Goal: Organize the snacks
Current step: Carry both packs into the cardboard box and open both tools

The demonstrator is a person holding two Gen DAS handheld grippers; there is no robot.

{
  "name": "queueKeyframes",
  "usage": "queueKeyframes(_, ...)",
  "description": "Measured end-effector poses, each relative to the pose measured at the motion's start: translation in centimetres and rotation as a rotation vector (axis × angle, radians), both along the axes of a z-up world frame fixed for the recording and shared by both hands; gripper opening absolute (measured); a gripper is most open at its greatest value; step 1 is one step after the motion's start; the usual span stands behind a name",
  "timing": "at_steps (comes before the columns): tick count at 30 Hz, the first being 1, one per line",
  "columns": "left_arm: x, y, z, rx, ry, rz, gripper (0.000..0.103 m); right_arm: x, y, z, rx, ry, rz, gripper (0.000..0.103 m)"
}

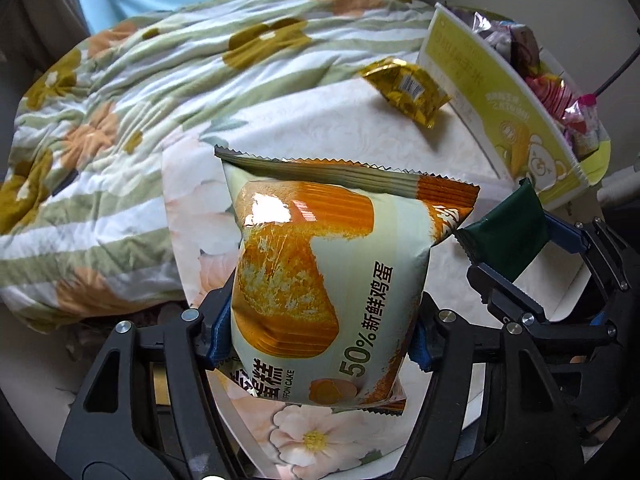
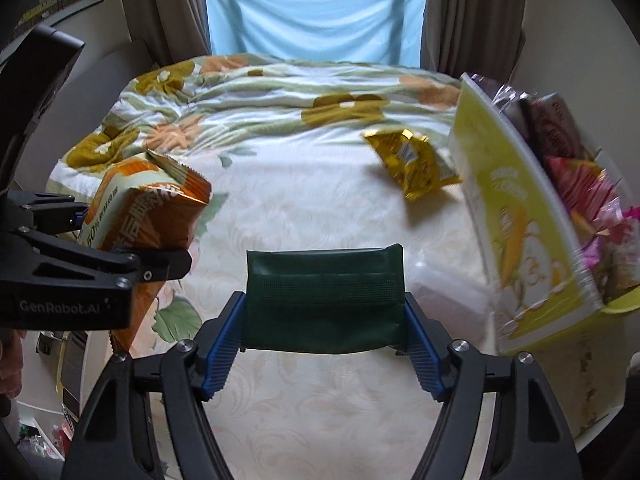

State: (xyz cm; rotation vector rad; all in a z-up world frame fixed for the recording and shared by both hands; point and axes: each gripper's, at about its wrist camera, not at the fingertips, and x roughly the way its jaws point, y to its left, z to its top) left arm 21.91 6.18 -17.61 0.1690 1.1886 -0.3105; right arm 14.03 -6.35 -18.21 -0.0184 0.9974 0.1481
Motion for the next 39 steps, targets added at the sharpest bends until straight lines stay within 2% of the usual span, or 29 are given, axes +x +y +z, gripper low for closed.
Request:
queueKeyframes(7, -0.3, -4.7, 6.3, -0.035, -0.104, -0.024, 0.064, -0.3, -5.4, 6.4, 0.067, -0.068, -0.045, 0.070)
queueKeyframes(14, 0.0, -13.2, 10.3, -0.106, -0.178, -0.013, 0.064, -0.7, -13.1, 10.6, 0.075, -0.141, -0.052, 0.070)
queueKeyframes(22, 2.5, -25.1, 10.5, -0.165, -0.198, -0.031, 0.064, 0.3, -23.7, 12.8, 0.034, -0.194, -0.063, 0.070)
queueKeyframes(30, 6.7, -33.5, 8.0, -0.181, -0.142, 0.024, 0.067, 2.4, -30.6, 12.9, 0.028, -0.202, -0.040, 0.070)
queueKeyframes(32, 7.3, -34.7, 7.5, -0.186, -0.146, 0.040, 0.080, 2.8, -31.6, 12.9, 0.023, -0.204, -0.028, 0.070)
queueKeyframes(33, 7.5, -34.9, 7.4, -0.180, -0.149, 0.045, 0.099, 2.9, -32.0, 13.0, 0.024, -0.204, -0.023, 0.070)
queueKeyframes(34, 7.6, -35.2, 7.3, -0.169, -0.162, 0.060, 0.102, 3.2, -32.4, 12.9, 0.027, -0.201, -0.019, 0.070)
queueKeyframes(39, 6.6, -33.7, 7.1, -0.163, -0.169, 0.112, 0.102, 4.0, -34.0, 12.7, 0.055, -0.186, -0.004, 0.070)
